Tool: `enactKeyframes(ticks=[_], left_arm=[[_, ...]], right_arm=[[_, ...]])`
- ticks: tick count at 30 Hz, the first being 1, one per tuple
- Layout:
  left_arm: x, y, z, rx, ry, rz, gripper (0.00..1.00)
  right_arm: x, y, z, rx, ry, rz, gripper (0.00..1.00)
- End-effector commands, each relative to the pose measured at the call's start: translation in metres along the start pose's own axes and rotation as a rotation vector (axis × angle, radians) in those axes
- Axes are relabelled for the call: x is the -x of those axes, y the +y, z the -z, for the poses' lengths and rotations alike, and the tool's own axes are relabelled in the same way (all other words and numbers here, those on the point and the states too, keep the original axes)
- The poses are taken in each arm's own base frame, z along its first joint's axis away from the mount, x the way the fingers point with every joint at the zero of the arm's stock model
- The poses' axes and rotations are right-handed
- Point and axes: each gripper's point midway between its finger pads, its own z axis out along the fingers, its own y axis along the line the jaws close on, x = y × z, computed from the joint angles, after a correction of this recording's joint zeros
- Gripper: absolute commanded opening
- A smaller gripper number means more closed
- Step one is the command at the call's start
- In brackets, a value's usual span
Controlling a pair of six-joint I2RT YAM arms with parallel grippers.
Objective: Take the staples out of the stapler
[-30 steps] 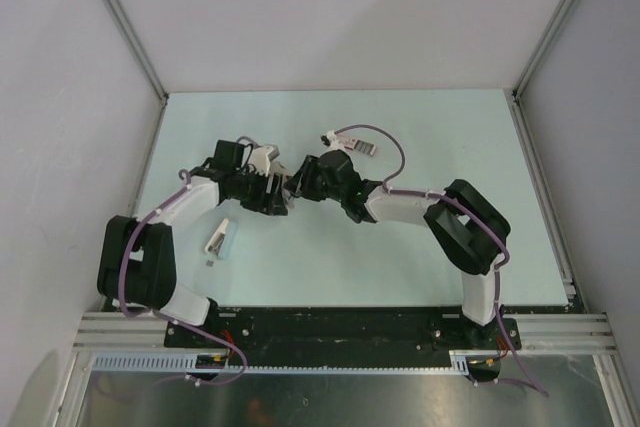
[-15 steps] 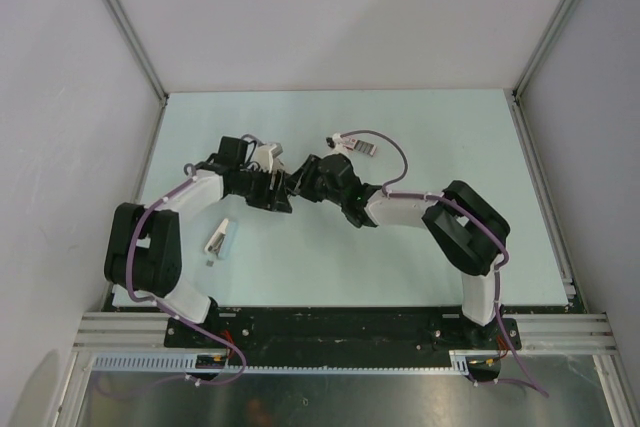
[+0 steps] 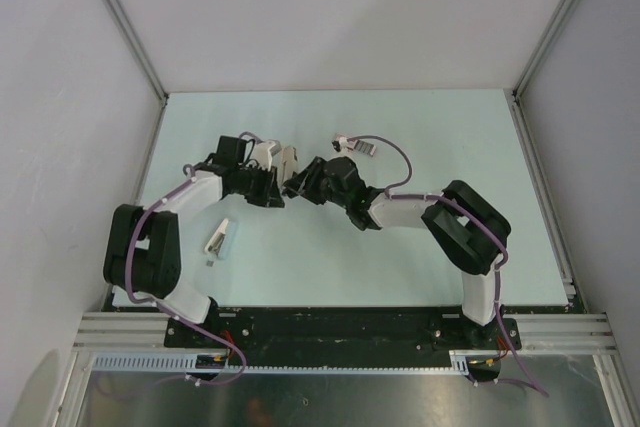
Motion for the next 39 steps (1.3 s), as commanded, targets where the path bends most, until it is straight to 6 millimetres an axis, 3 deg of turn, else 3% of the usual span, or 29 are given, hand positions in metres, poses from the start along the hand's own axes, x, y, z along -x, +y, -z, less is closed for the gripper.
enactKeyframes(ticks=[1, 5, 15, 22, 28, 34, 39], left_arm=[[0.014, -0.005, 0.012, 0.001, -0.070, -0.160, 0.15], [0.011, -0.004, 0.017, 0.021, -0.080, -0.220, 0.14], [-0.003, 0.030, 0.018, 0.175, -0.033, -0.365, 0.13], [0.006, 0.047, 0.029, 0.292, -0.034, -0.463, 0.13], [0.021, 0.056, 0.037, 0.446, -0.059, -0.616, 0.14], [0.029, 0.063, 0.031, 0.550, -0.062, -0.726, 0.13], [0.024, 0.065, 0.021, 0.621, -0.040, -0.842, 0.10]], right_arm=[[0.019, 0.057, 0.011, 0.197, -0.029, -0.024, 0.00], [0.015, 0.049, 0.011, 0.203, -0.004, -0.017, 0.00], [0.001, 0.027, 0.026, 0.197, 0.077, 0.153, 0.00], [-0.007, 0.008, 0.041, 0.204, 0.151, 0.271, 0.00], [-0.026, -0.010, 0.053, 0.224, 0.230, 0.464, 0.00], [-0.037, -0.039, 0.065, 0.181, 0.267, 0.548, 0.00], [-0.038, -0.059, 0.080, 0.151, 0.270, 0.568, 0.00]])
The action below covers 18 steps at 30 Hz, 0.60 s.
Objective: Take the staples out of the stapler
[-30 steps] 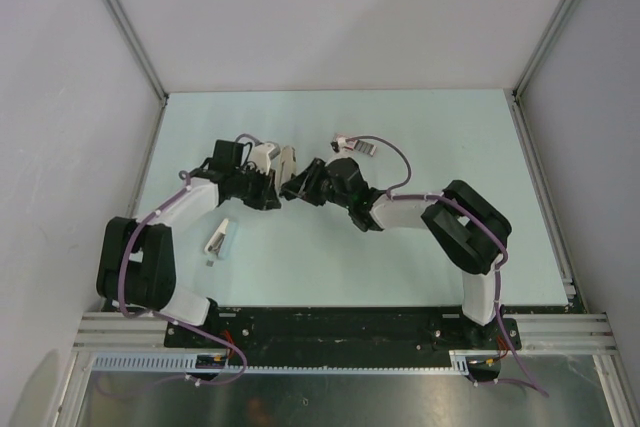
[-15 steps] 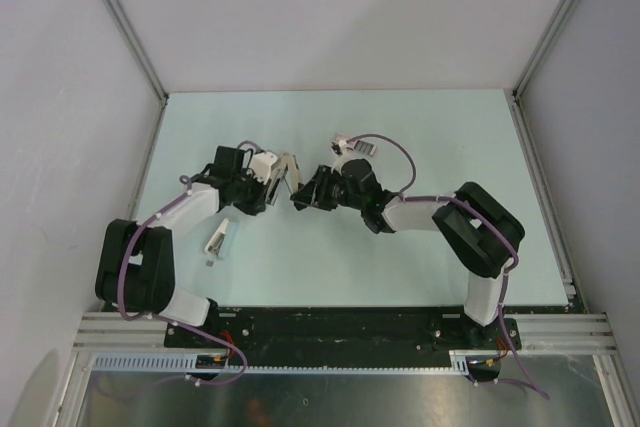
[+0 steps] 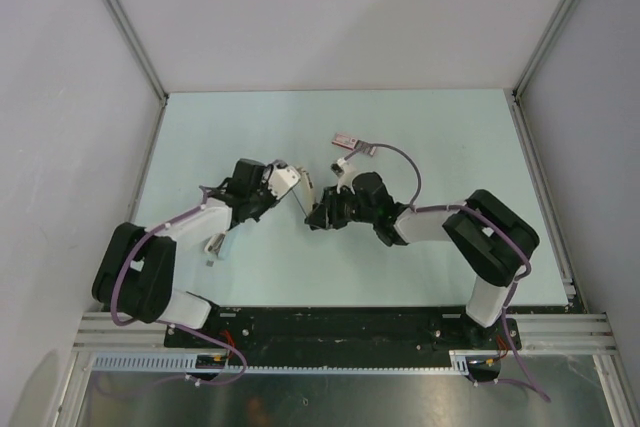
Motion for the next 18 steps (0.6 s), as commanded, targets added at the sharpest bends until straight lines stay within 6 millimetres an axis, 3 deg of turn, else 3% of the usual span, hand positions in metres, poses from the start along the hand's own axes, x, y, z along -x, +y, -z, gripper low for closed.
enactKeyframes(ticks=[1, 9, 18], left_arm=[[0.024, 0.025, -0.001, 0.184, -0.073, -0.184, 0.10], [0.025, 0.010, -0.006, 0.265, -0.085, -0.301, 0.07], [0.028, 0.012, -0.006, 0.370, -0.098, -0.380, 0.02]], right_arm=[[-0.008, -0.011, 0.019, -0.031, 0.012, 0.082, 0.00], [-0.015, -0.026, 0.041, -0.066, 0.003, 0.073, 0.00], [-0.012, -0.029, 0.051, -0.068, 0.011, 0.092, 0.00]])
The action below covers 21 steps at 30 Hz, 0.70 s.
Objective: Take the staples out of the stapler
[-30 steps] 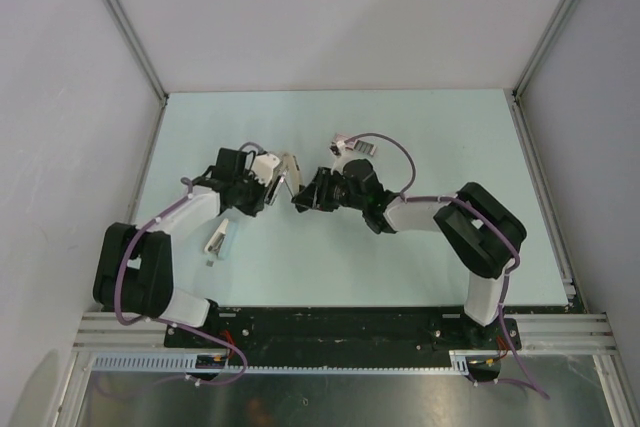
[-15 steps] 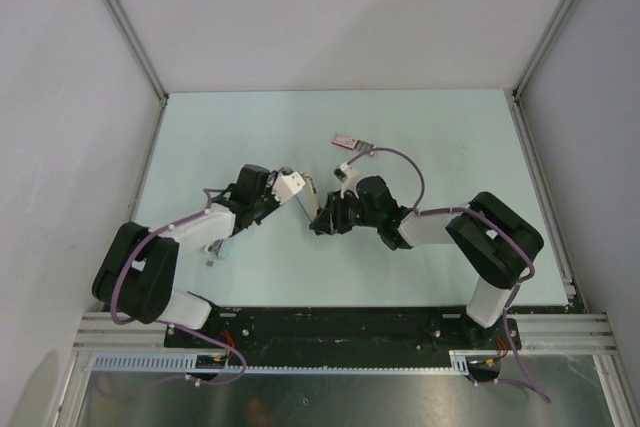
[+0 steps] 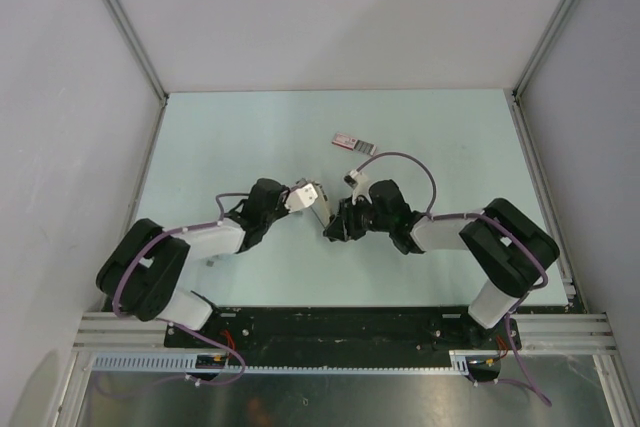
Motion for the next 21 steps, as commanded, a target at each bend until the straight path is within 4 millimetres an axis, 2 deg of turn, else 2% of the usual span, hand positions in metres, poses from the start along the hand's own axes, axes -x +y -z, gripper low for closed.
enactKeyframes(ticks=[1, 6, 11, 16, 19, 21], left_arm=[[0.007, 0.023, 0.002, 0.152, -0.005, -0.102, 0.01], [0.009, 0.022, 0.004, 0.207, -0.016, -0.172, 0.01], [0.019, 0.026, 0.007, 0.206, -0.043, -0.115, 0.02], [0.049, 0.035, 0.022, 0.125, -0.105, 0.027, 0.08], [0.077, 0.038, 0.038, 0.035, -0.174, 0.117, 0.12], [0.093, 0.033, 0.049, -0.052, -0.209, 0.164, 0.14]], right_arm=[[0.020, -0.006, 0.011, -0.038, -0.057, 0.016, 0.00], [0.018, -0.011, 0.018, -0.046, -0.048, 0.020, 0.00], [0.028, -0.005, 0.019, -0.021, -0.083, 0.000, 0.00], [0.061, 0.011, 0.020, 0.044, -0.187, -0.039, 0.00], [0.091, 0.022, 0.021, 0.091, -0.267, -0.070, 0.00], [0.111, 0.032, 0.019, 0.124, -0.320, -0.085, 0.00]])
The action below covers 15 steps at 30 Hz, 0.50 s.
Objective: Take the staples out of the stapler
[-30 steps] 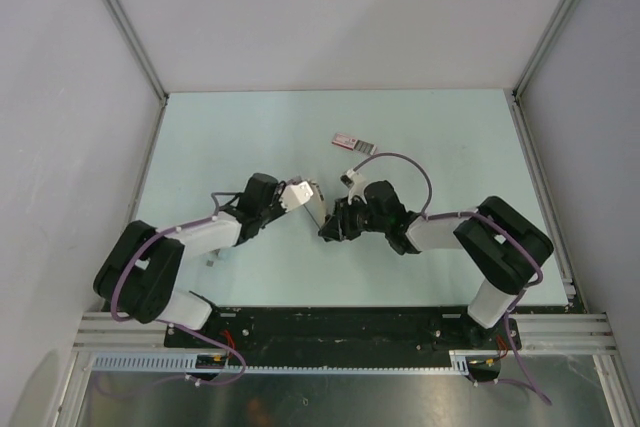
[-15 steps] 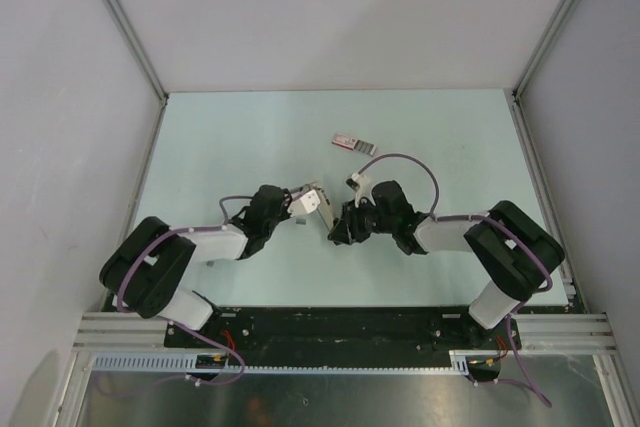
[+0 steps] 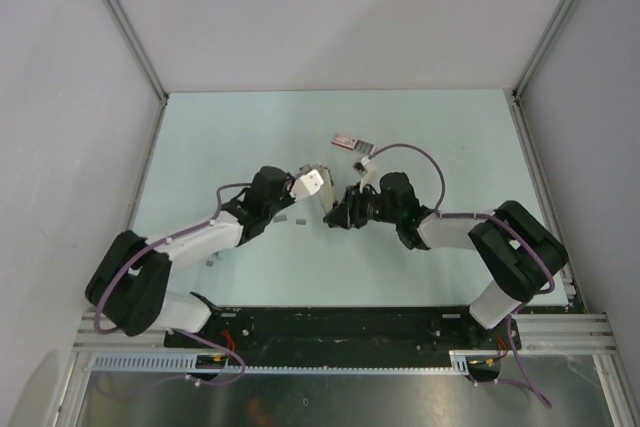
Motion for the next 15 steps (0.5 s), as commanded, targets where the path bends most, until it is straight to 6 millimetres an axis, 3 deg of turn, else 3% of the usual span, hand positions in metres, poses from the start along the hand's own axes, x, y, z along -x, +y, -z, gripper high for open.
enactKeyframes(ticks=[1, 6, 10, 12, 15], left_arm=[[0.071, 0.011, 0.035, -0.144, -0.196, 0.175, 0.15], [0.096, -0.014, 0.055, -0.354, -0.258, 0.263, 0.24], [0.095, -0.024, 0.060, -0.451, -0.253, 0.349, 0.37], [0.091, -0.018, 0.061, -0.471, -0.248, 0.420, 0.47], [0.080, 0.009, 0.059, -0.454, -0.240, 0.547, 0.57]], right_arm=[[0.101, 0.035, -0.004, 0.085, -0.290, -0.064, 0.00], [0.137, 0.056, -0.030, 0.154, -0.360, -0.110, 0.00], [0.154, 0.064, -0.054, 0.165, -0.370, -0.126, 0.00], [0.159, 0.062, -0.063, 0.145, -0.369, -0.124, 0.00], [0.163, 0.051, -0.071, 0.096, -0.361, -0.122, 0.00]])
